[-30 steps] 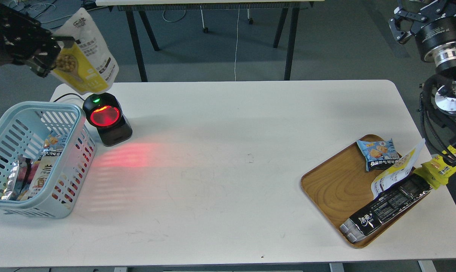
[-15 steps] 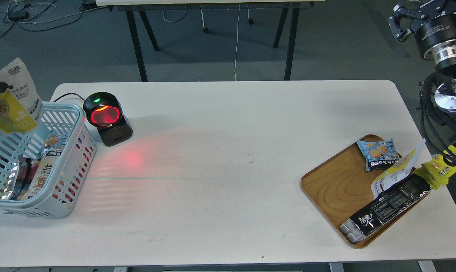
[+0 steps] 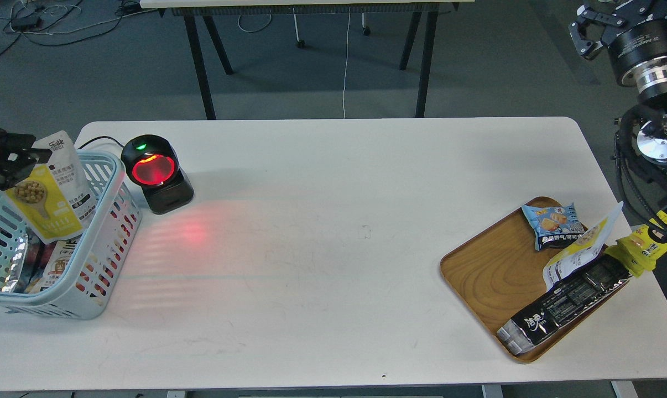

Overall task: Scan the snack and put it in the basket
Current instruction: 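Lower the snack bag into the blue basket and release it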

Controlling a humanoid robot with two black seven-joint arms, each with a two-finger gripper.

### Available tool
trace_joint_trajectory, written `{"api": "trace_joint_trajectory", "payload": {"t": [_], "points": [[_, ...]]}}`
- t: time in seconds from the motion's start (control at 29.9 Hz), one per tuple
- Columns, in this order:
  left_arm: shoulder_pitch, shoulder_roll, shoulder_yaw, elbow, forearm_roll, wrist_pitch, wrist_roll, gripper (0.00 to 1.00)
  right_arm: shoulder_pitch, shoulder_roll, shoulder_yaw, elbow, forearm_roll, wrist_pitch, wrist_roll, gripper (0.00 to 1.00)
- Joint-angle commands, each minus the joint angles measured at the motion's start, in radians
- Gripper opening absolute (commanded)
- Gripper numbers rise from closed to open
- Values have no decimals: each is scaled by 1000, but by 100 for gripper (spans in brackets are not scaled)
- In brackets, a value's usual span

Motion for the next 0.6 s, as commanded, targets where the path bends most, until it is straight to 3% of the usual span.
{"api": "trace_joint_trajectory", "payload": {"t": [0.0, 0.37, 0.57], "points": [[-6, -29, -25, 79, -278, 0, 0, 97, 7, -5, -2, 0, -5, 3, 0, 98], [-9, -381, -111, 581, -1125, 0, 0, 99, 21, -22, 78, -14, -9, -16, 0, 98], [-19, -654, -154, 866, -1569, 0, 0, 99, 3, -25, 93, -5, -8, -1, 0, 98]]}}
